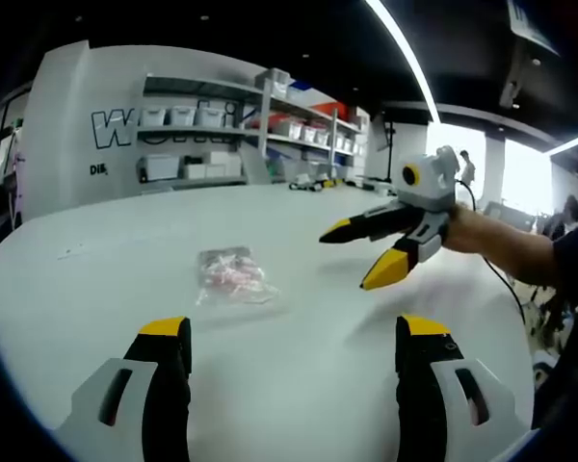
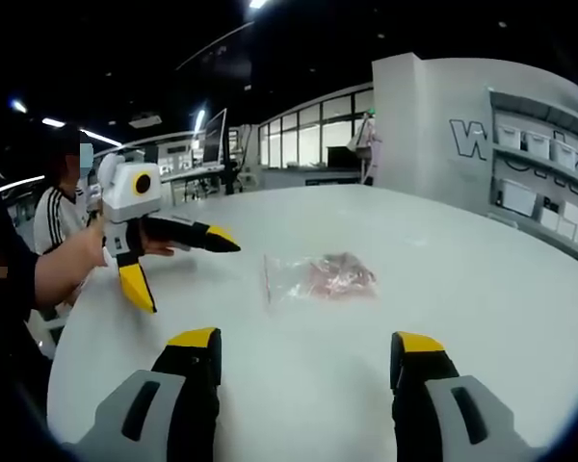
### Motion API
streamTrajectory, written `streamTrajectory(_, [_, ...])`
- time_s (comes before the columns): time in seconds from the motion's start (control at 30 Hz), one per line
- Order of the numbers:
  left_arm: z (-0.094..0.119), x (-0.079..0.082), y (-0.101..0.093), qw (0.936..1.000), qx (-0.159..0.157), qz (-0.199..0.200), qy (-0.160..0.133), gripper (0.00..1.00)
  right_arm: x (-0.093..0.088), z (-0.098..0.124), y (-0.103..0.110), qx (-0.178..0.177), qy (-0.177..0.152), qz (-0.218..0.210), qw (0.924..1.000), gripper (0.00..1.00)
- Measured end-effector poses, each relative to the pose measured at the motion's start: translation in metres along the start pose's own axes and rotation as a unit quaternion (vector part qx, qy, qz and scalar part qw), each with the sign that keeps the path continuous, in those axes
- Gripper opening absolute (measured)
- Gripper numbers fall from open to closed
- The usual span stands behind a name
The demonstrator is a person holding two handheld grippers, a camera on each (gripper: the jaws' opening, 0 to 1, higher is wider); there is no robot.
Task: Open the resealable bag by pulling the two sides of the seal apart until the entire bag opening is separated and visibly accessible.
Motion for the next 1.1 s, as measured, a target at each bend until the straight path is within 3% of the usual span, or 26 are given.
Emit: streamTrajectory(1.1, [0.0008, 0.0002, 0.0009, 1.0, 0.001, 0.001, 0.001, 0.86, 0.0043, -0.004, 0.0019, 0.003, 0.001, 0.005, 1.0, 0.69])
Point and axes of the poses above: the point that each gripper's makers call its tool centre point, and the gripper's own axes: z roughly backward along the fingers, y roughly to its left, x roughly out of its top, the point moved 5 cm from there along z, roughly backward along the fingers, and after that the axes turned 14 degrees about y, right-handed, at the moved point
